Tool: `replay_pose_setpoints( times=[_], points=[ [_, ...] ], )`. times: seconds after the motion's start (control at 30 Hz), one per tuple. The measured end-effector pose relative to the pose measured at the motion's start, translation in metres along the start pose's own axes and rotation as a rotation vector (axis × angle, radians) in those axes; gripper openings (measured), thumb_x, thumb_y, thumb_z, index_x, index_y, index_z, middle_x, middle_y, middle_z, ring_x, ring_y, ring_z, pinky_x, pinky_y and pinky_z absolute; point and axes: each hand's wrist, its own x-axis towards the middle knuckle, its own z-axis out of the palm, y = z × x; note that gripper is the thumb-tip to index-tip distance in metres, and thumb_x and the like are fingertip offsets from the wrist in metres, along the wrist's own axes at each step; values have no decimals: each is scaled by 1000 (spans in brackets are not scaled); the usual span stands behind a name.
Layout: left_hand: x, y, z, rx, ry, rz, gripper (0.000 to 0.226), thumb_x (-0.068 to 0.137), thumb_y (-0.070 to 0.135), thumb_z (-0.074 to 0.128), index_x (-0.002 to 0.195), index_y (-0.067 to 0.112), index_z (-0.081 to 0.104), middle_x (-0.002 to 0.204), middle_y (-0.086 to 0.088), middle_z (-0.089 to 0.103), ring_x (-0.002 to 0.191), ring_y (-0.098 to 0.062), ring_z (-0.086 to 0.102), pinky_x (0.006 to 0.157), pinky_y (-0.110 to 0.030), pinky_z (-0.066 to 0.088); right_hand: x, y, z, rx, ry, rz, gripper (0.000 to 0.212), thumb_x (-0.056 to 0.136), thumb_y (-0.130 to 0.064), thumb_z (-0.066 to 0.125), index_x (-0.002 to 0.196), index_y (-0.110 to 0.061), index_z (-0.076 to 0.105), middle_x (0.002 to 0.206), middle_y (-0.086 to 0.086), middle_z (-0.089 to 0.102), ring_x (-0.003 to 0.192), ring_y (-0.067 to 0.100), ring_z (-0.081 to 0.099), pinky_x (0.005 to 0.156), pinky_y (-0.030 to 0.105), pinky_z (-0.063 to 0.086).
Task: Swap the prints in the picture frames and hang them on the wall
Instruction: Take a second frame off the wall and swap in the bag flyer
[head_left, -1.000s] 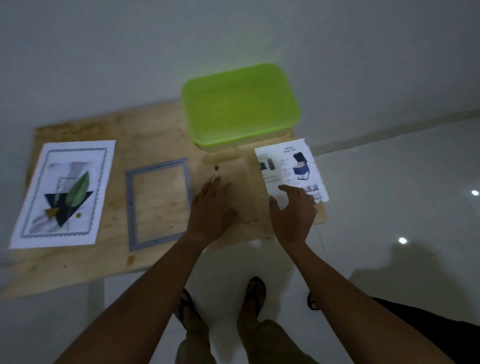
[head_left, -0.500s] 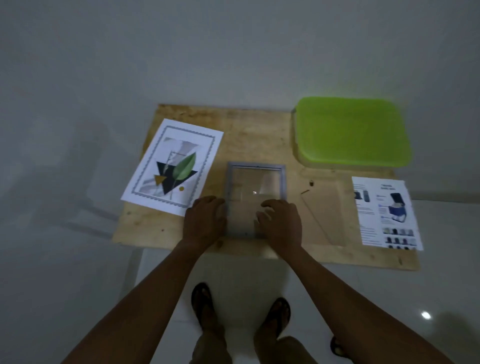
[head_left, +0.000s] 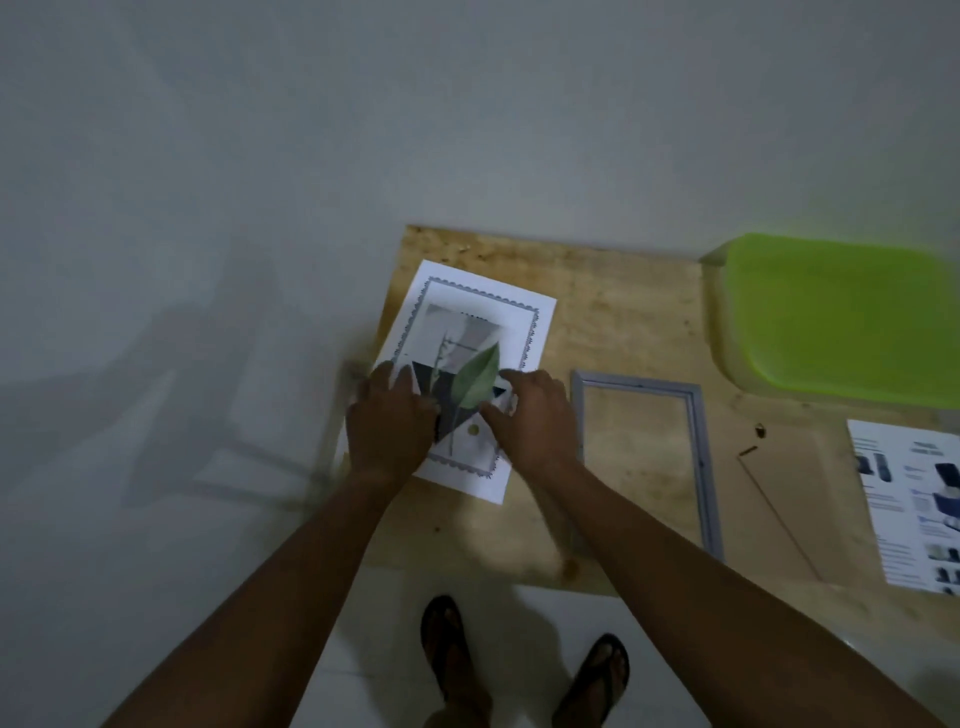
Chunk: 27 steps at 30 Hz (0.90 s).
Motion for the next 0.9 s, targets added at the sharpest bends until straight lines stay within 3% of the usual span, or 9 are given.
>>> replay_pose_setpoints(
  times=[0.1, 0.27, 0.33, 0.57, 0.7, 0.77, 0.87, 0.9],
  points=[
    [15, -15, 2, 22, -2, -43, 57, 88, 37, 65, 134, 5, 53, 137, -17, 50, 120, -39, 50, 91, -48, 49, 27, -8, 3, -63, 11, 40, 65, 88, -48, 69, 142, -19, 49, 126, 15, 49, 118, 34, 48, 90, 41, 47],
    [12, -18, 8, 98, 60, 13, 36, 84, 37, 71, 97, 4, 68, 113, -17, 62, 101, -37, 55, 72, -43, 54, 64, -10, 0, -92, -83, 128, 79, 80, -53, 77, 140, -17, 41, 130, 15, 37, 120, 37, 43, 86, 41, 47],
    [6, -17, 9, 115, 87, 31, 33, 84, 37, 70, 91, 5, 69, 111, -14, 64, 99, -36, 56, 69, -42, 54, 72, -10, -2, -90, -124, 144, 82, 77, -53, 80, 139, -14, 42, 132, 15, 36, 122, 38, 45, 89, 42, 48],
    [-2, -18, 14, 108, 38, 69, 40, 88, 44, 66, 95, 5, 71, 121, -14, 63, 108, -35, 57, 78, -44, 57, 79, -12, -8, 53, -111, 208, 84, 67, -37, 92, 137, -19, 50, 134, 12, 36, 111, 37, 60, 91, 40, 52],
    [-3, -29, 22, 108, 22, 107, 45, 92, 49, 56, 107, 8, 68, 132, -12, 59, 119, -33, 54, 88, -46, 56, 80, -16, -11, 38, -108, 216, 93, 66, -33, 93, 142, -13, 42, 137, 14, 33, 112, 39, 59, 91, 41, 50],
    [-3, -34, 28, 100, 1, 105, 53, 95, 54, 44, 113, 10, 66, 138, -11, 56, 125, -32, 52, 94, -46, 54, 81, -17, -12, 41, -119, 231, 95, 66, -33, 94, 143, -11, 42, 139, 14, 32, 114, 37, 58, 91, 39, 49],
    [-5, -43, 38, 213, -74, 176, 91, 93, 65, -13, 130, 19, 56, 153, -5, 40, 143, -25, 31, 111, -42, 38, 84, -15, -15, 87, -126, 253, 92, 60, -33, 97, 135, -12, 48, 134, 10, 33, 99, 29, 60, 85, 35, 50],
    [-6, -45, 41, 200, -80, 174, 95, 91, 65, -19, 133, 20, 54, 155, -4, 38, 145, -24, 27, 113, -40, 35, 84, -15, -16, 89, -137, 256, 85, 60, -33, 97, 128, -11, 52, 130, 9, 34, 90, 22, 58, 82, 32, 48]
  ],
)
